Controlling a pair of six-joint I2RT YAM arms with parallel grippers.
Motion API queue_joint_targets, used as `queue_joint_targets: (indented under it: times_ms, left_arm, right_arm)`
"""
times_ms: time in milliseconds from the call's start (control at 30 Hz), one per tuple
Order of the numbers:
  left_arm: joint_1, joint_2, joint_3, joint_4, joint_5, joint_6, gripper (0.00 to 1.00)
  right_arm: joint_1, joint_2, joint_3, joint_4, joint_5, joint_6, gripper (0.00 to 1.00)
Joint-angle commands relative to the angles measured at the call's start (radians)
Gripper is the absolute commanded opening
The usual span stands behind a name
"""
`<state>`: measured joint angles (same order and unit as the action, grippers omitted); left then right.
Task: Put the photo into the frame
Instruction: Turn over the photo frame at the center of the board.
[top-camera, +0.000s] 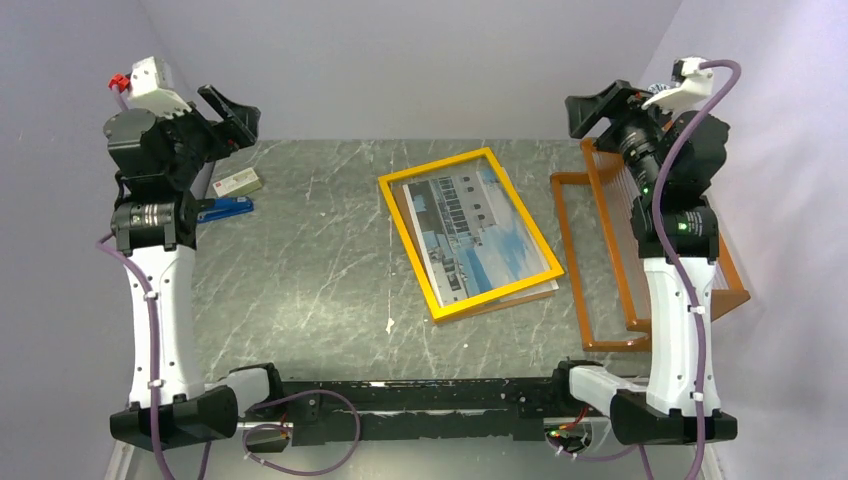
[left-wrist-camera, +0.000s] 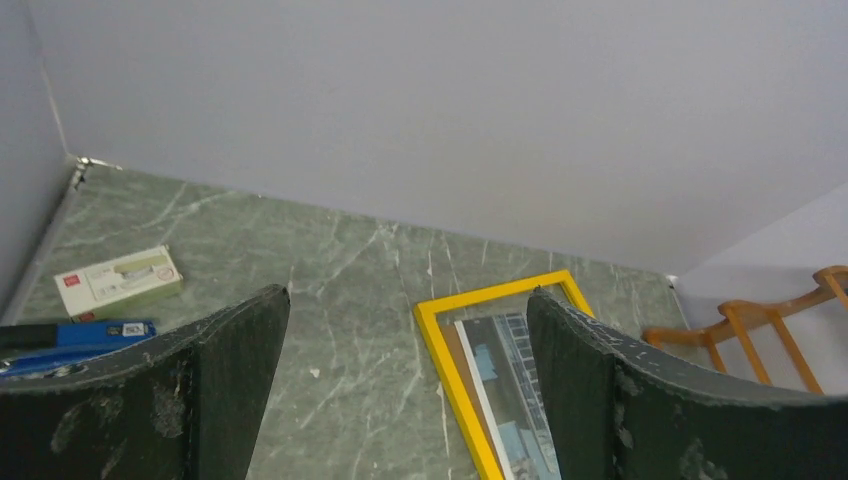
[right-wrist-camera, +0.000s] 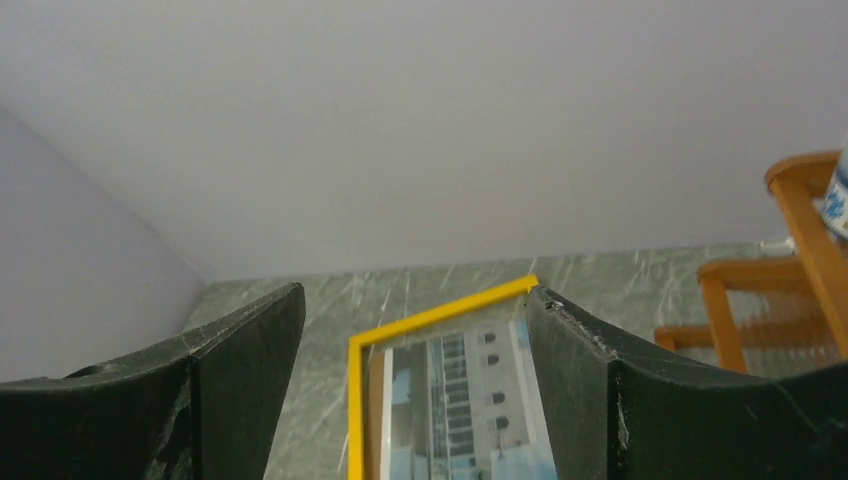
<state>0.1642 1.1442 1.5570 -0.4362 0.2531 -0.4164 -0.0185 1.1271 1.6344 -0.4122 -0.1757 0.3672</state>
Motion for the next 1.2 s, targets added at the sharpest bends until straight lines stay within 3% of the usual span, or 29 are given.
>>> queue_joint_targets:
  times_ms: [0,167,433,800,967,1167]
  left_arm:
    - [0.003,0.001,-0.024,0.053,0.055,-0.044,0.94]
    - [0.003,-0.014,-0.141,0.077,0.099,-0.082,0.94]
    - [0.003,-0.025,-0.343,0.077,0.221,-0.149,0.94]
    - [0.003,-0.074,-0.463,-0.017,0.093,-0.174,0.94]
    - [0.003,-0.099,-0.494,-0.017,0.085,-0.182,0.94]
    - [0.004,-0.124,-0.541,0.000,0.077,-0.175,0.94]
  right_arm:
    - [-0.001,-0.022,-0.067,0.053,-0.074,0.010,0.87]
    - [0.068,0.020,-0.086,0.051,-0.114,0.042,0.89]
    - [0.389,0.106,-0.151,0.020,0.124,0.039,0.86]
    - [0.752,0.407,-0.224,-0.075,0.287,0.079,0.80]
    - [0.851,0.607,-0.156,-0.205,0.375,0.096,0.72]
    - [0.869,0.740,-0.112,-0.285,0.421,0.101,0.65]
